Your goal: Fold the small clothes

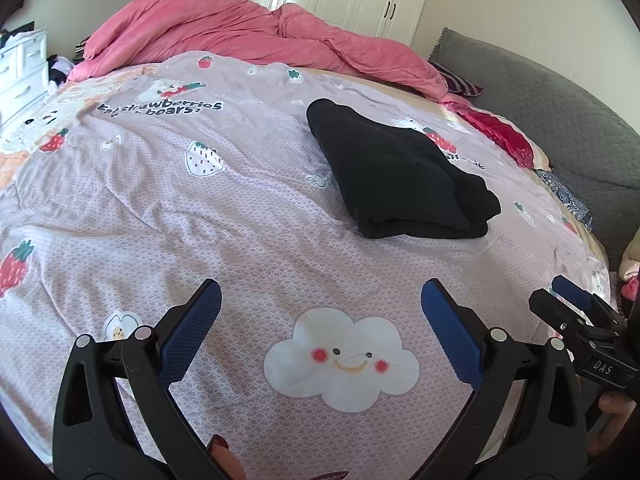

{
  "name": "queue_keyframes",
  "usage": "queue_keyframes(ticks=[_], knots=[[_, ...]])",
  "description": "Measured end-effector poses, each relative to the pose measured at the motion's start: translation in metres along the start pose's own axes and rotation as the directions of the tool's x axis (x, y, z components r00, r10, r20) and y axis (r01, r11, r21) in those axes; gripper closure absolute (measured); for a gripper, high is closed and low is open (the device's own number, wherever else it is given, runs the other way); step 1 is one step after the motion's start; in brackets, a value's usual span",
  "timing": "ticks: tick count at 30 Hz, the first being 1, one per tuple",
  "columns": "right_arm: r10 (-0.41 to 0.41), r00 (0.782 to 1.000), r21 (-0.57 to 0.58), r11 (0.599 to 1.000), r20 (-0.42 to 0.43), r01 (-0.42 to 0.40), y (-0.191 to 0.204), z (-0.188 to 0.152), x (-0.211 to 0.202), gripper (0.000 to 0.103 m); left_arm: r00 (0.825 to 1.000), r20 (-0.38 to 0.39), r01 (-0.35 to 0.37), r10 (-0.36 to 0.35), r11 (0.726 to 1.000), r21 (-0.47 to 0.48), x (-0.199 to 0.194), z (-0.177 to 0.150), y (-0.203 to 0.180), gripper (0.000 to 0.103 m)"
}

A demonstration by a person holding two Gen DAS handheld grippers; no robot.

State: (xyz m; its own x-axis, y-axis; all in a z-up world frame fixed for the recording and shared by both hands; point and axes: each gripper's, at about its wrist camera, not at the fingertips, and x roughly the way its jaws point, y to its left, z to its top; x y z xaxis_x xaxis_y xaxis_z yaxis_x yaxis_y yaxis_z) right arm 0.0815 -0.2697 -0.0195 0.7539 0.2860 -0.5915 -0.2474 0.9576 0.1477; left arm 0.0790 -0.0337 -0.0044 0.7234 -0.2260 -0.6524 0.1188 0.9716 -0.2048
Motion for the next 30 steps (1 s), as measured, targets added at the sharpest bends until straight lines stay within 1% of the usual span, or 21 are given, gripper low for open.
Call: queue_keyframes(ticks=[8, 13, 16, 20, 30], knots=[[-0.002, 1.000, 0.002, 1.000, 0.002, 0.002, -0.0006, -0.0001, -0.0004, 0.004, 1.000, 0.012, -0.009, 0.009, 1.000, 0.012, -0.0029, 0.0003, -0.0026, 0.009], [-0.007, 1.000, -0.003, 1.000, 0.001, 0.007, -0.0007, -0.0009, -0.0003, 0.004, 0.999, 0.012, -0.034, 0.034, 0.999, 0.019, -0.0027, -0.0001, -0.0039, 0.009], [-0.007, 1.000, -0.004, 1.000, 0.000, 0.007, -0.0008, -0.0012, 0.0000, 0.004, 0.999, 0.016, -0.034, 0.033, 0.999, 0.021, -0.0037, -0.0002, -0.0041, 0.009], [-0.010, 1.000, 0.001, 1.000, 0.003, 0.010, -0.0024, -0.0023, -0.0013, 0.004, 0.999, 0.021, -0.050, 0.049, 0.998, 0.030, -0.0045, -0.0009, -0.0059, 0.009], [-0.018, 1.000, 0.001, 1.000, -0.003, 0.018, -0.0049, -0.0027, -0.0022, 0.004, 0.999, 0.010, -0.051, 0.051, 0.998, 0.029, -0.0038, -0.0012, -0.0054, 0.009]])
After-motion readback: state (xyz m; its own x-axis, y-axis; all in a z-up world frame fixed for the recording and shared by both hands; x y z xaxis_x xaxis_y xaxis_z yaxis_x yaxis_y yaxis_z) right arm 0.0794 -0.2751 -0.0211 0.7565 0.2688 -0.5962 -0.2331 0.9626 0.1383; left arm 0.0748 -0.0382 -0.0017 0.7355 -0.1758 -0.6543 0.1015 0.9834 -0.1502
